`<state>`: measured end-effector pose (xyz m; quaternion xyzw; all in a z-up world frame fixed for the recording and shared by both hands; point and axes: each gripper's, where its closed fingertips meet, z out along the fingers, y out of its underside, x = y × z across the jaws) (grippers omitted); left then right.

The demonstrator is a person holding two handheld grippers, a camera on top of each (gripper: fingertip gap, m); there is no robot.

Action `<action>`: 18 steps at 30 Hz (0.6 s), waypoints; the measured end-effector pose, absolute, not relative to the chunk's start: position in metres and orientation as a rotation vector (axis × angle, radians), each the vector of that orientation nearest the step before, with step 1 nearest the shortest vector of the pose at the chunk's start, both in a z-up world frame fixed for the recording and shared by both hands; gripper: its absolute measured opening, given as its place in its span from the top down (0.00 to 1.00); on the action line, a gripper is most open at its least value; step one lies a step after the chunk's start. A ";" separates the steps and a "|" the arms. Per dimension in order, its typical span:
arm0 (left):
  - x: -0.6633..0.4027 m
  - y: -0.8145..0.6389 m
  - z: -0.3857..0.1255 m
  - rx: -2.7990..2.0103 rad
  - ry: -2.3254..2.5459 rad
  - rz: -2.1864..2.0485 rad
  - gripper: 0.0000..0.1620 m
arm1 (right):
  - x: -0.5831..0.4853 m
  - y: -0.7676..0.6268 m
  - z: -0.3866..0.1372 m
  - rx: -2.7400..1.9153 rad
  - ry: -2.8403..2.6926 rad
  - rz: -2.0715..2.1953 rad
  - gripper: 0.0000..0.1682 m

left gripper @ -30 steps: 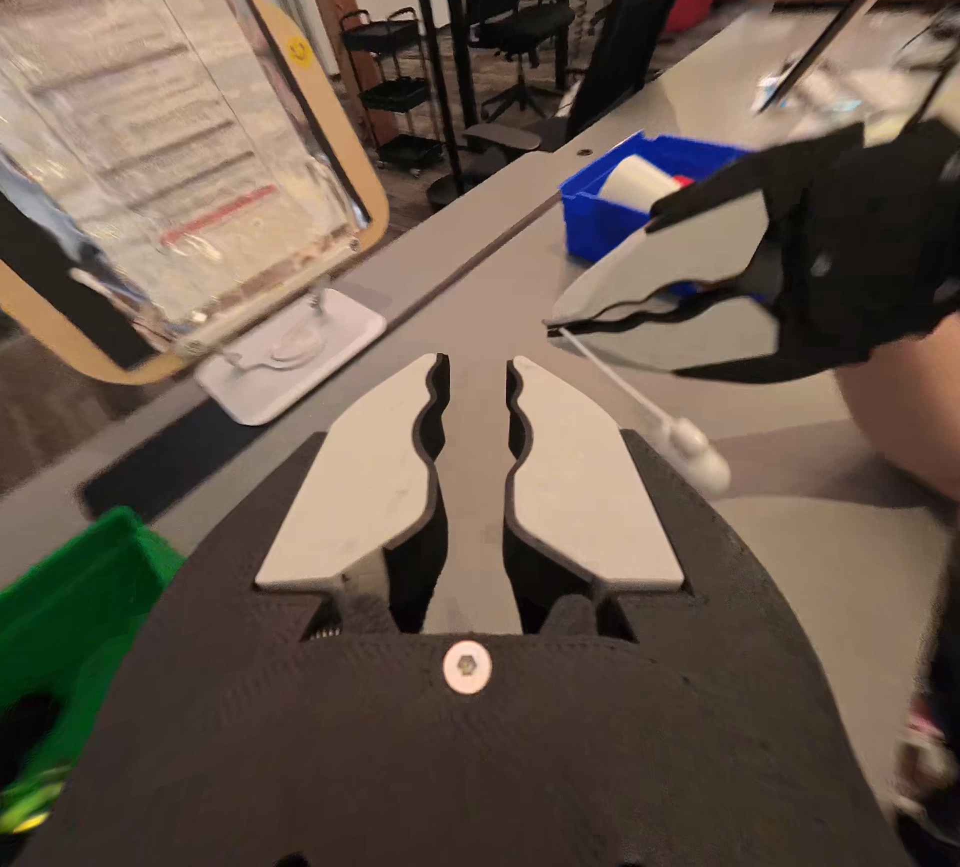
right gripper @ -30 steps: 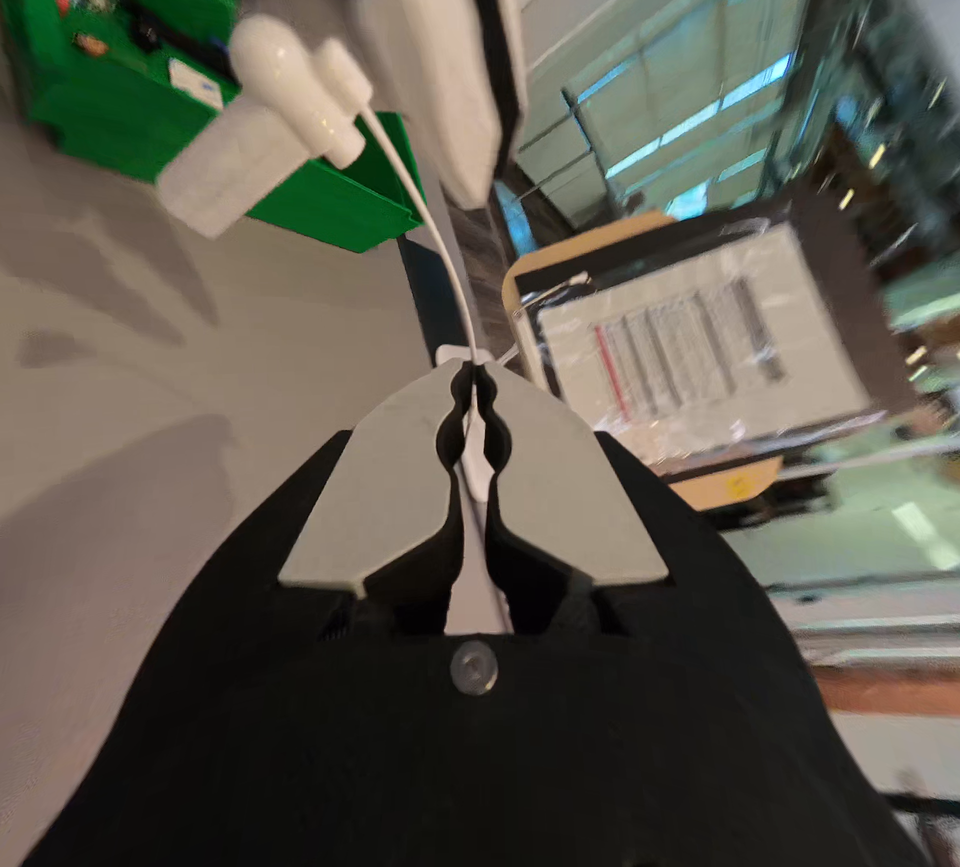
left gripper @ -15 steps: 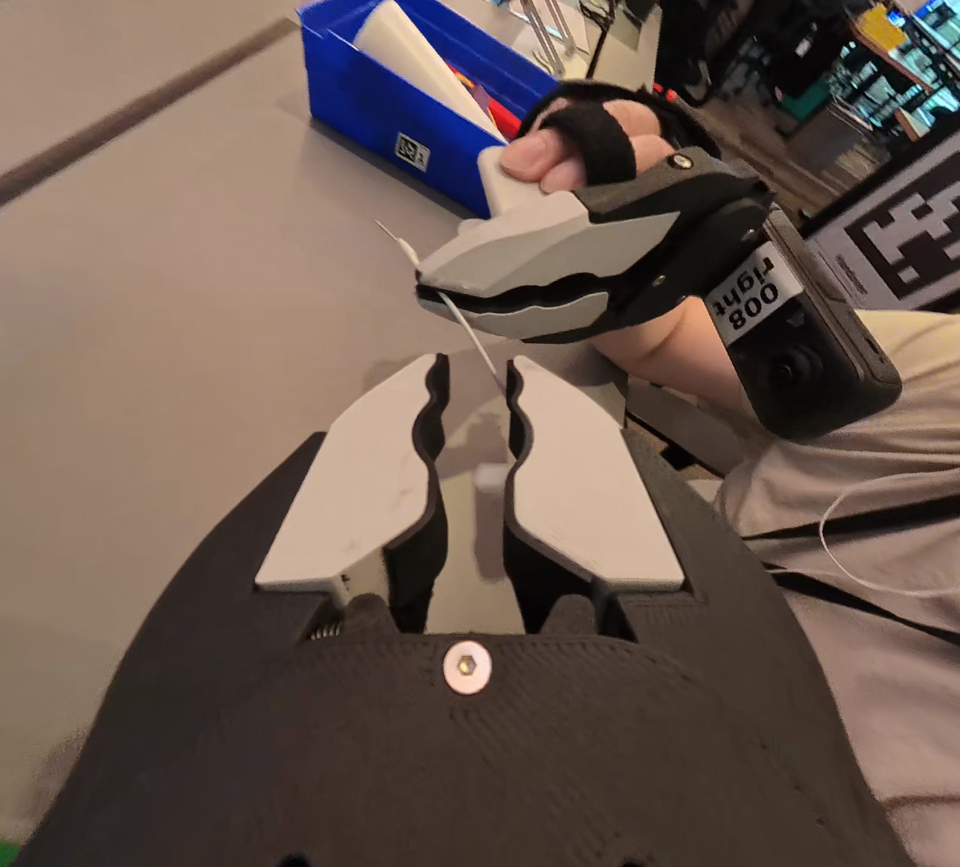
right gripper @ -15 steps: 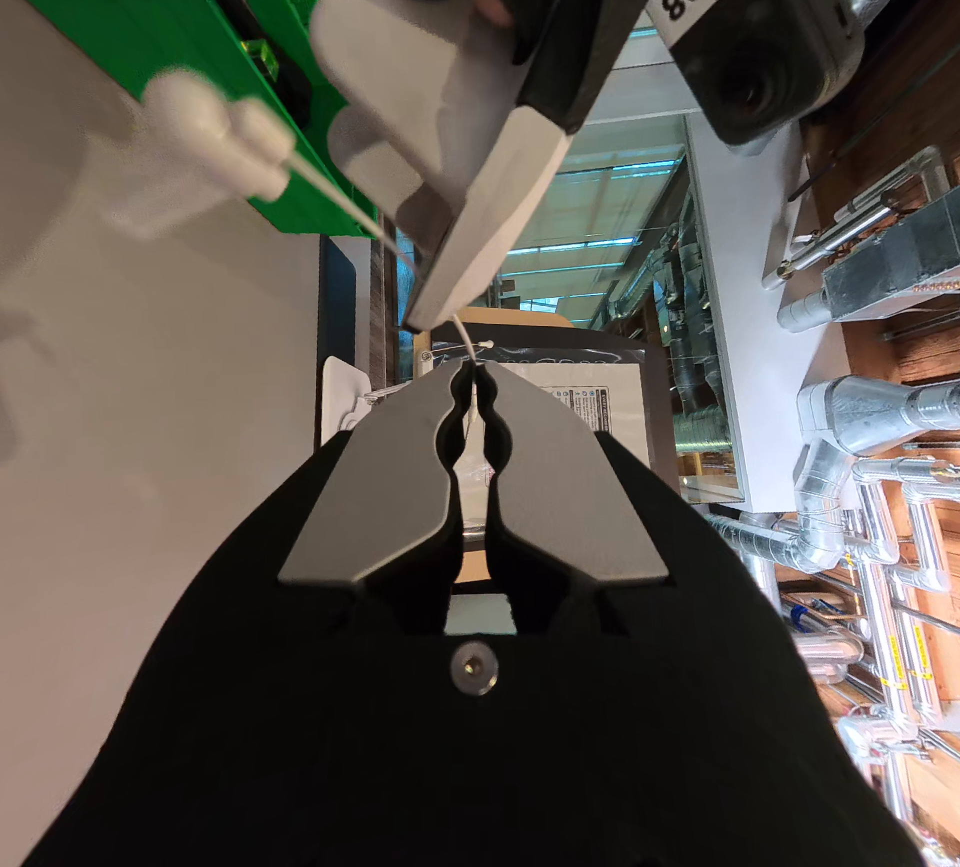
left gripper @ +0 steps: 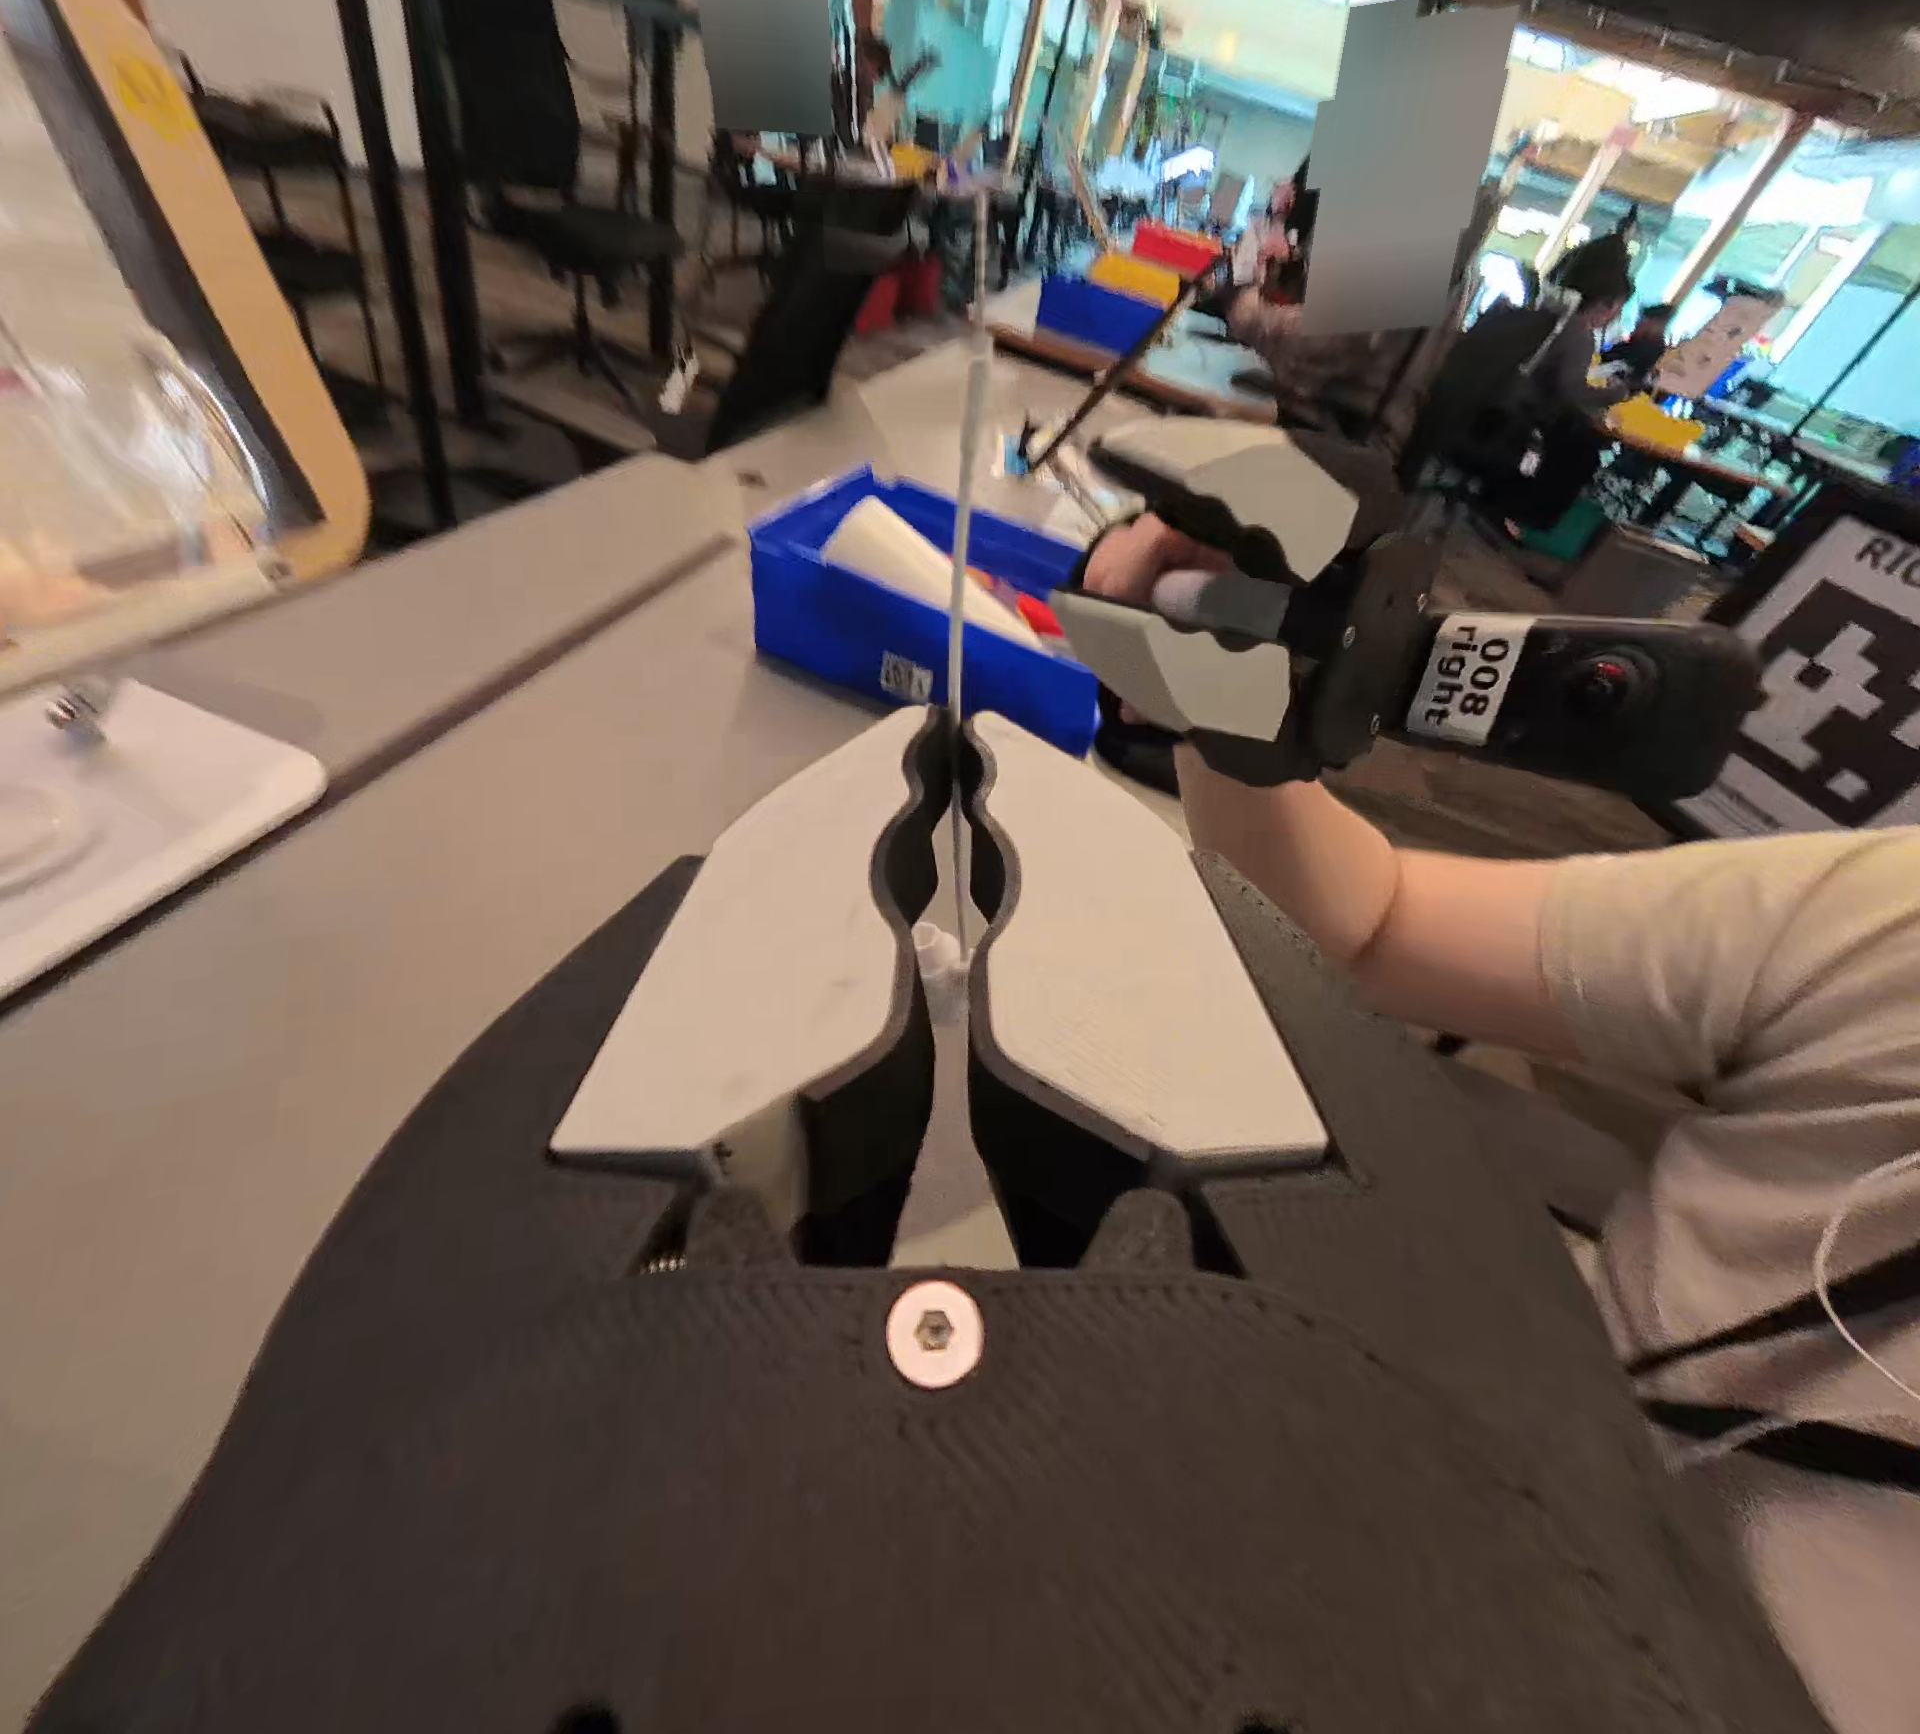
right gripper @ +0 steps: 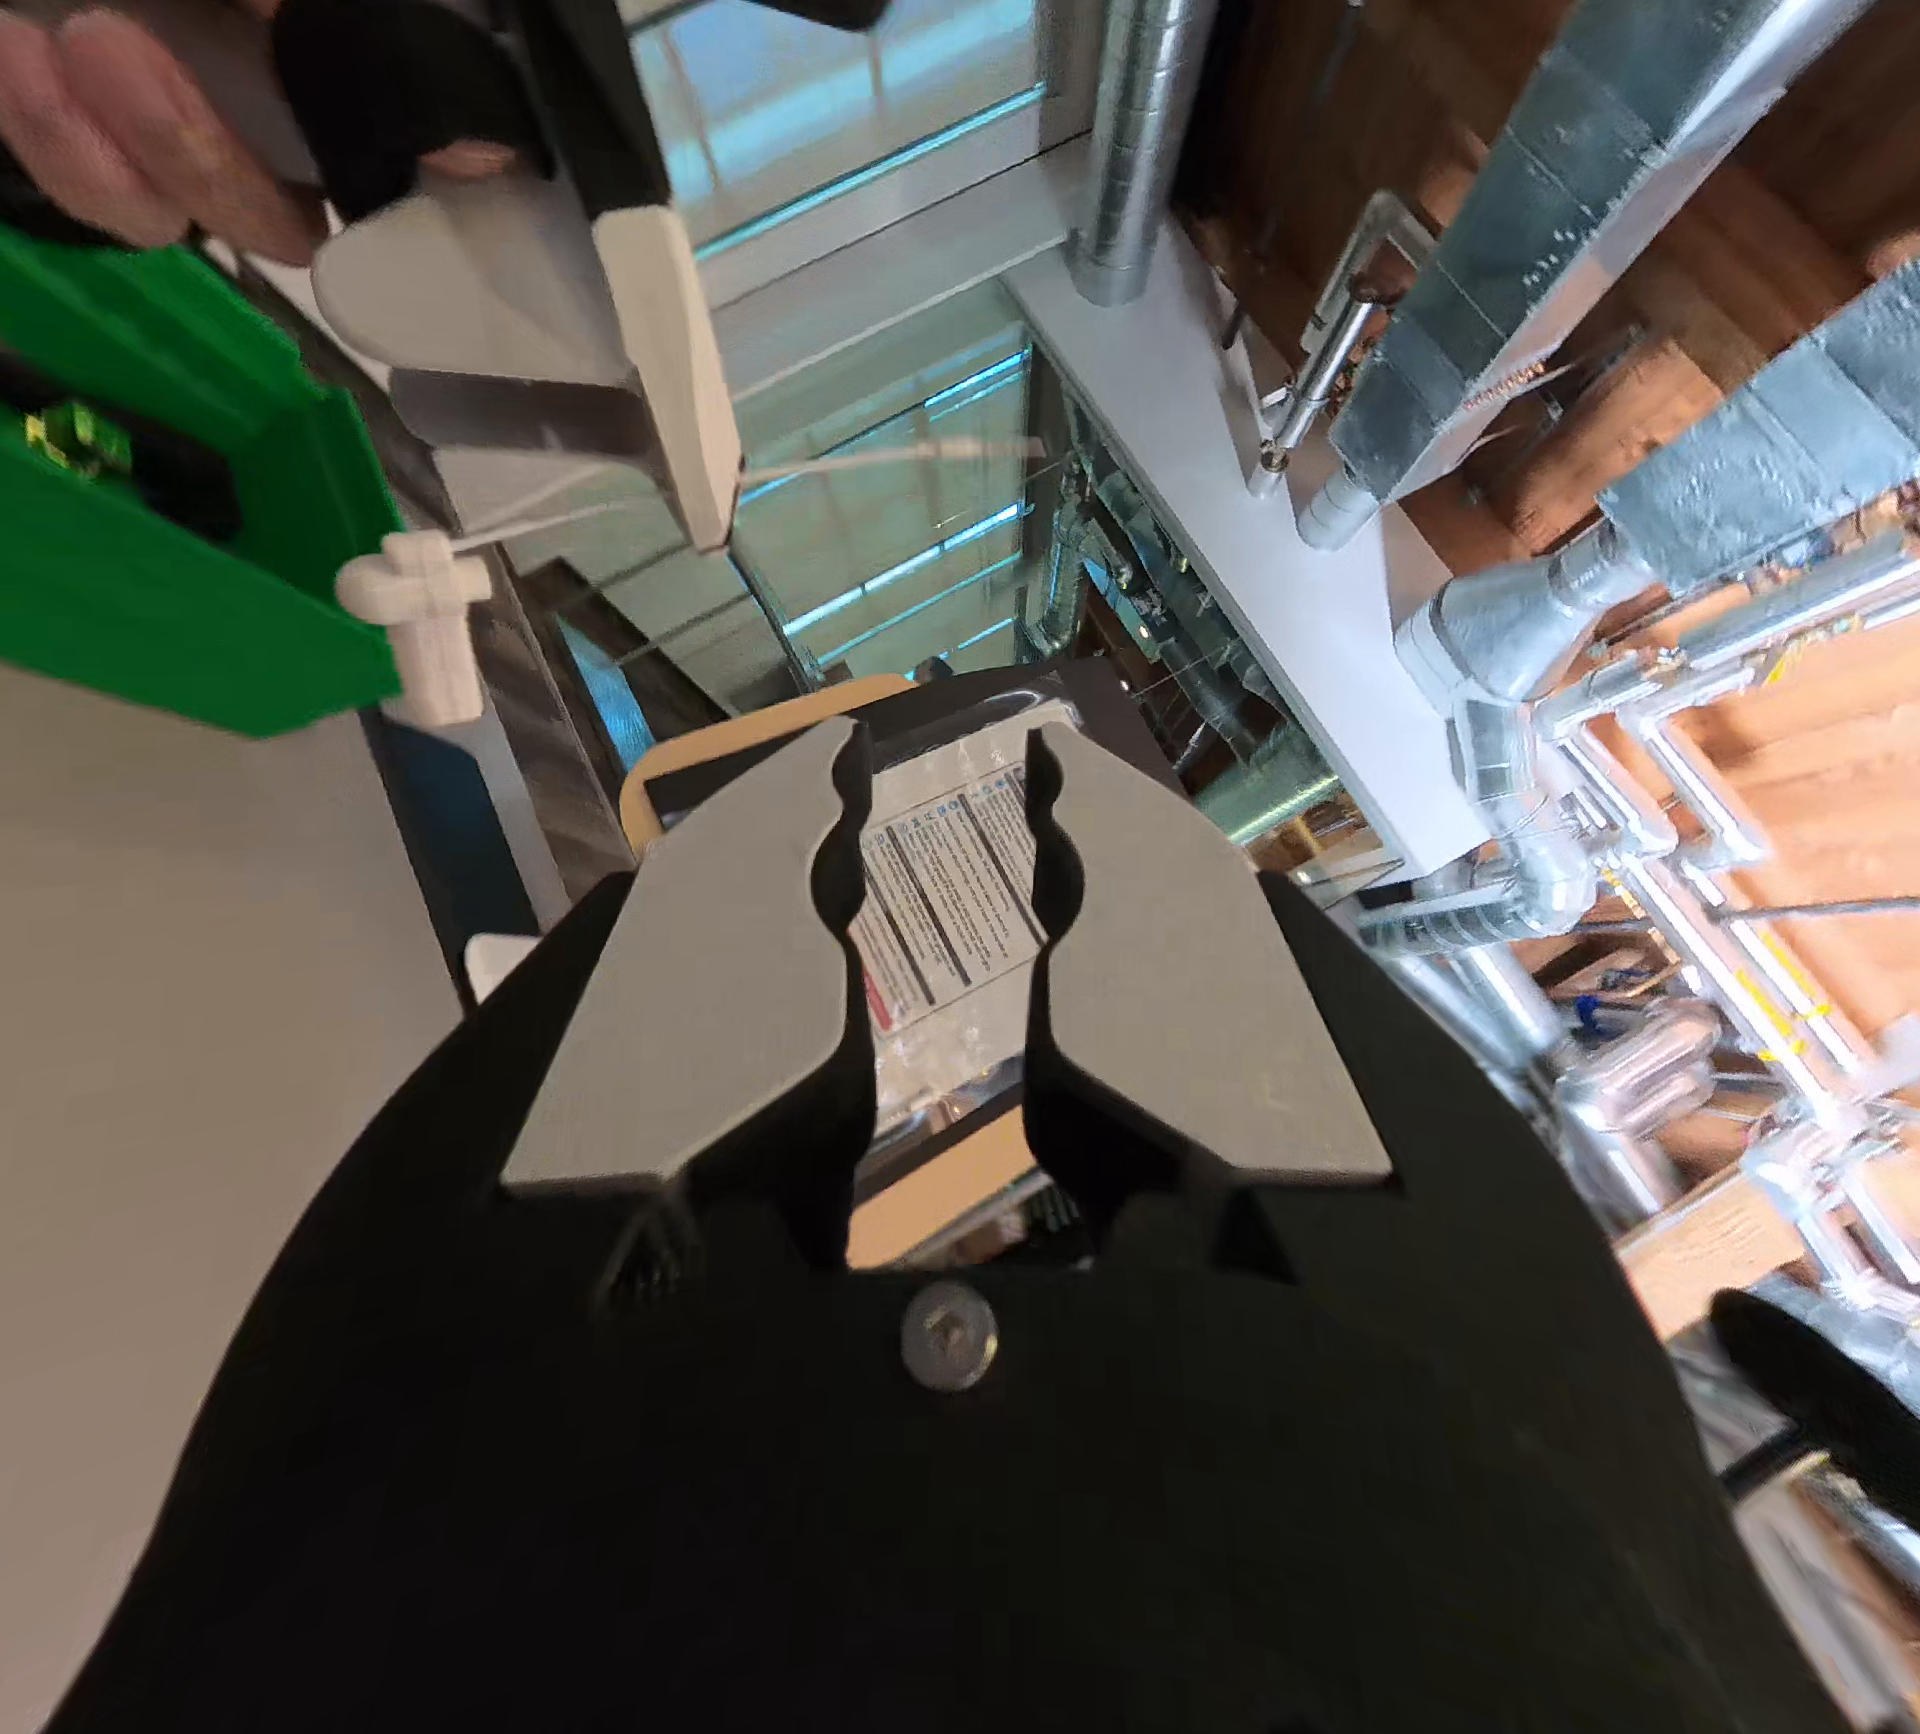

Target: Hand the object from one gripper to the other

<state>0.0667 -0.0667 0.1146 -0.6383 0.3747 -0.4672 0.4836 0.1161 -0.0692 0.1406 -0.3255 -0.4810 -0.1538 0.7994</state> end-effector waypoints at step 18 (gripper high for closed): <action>0.085 -0.087 0.155 -1.333 0.794 -1.081 1.00 | 0.056 -0.101 0.110 -0.858 -1.056 0.269 0.79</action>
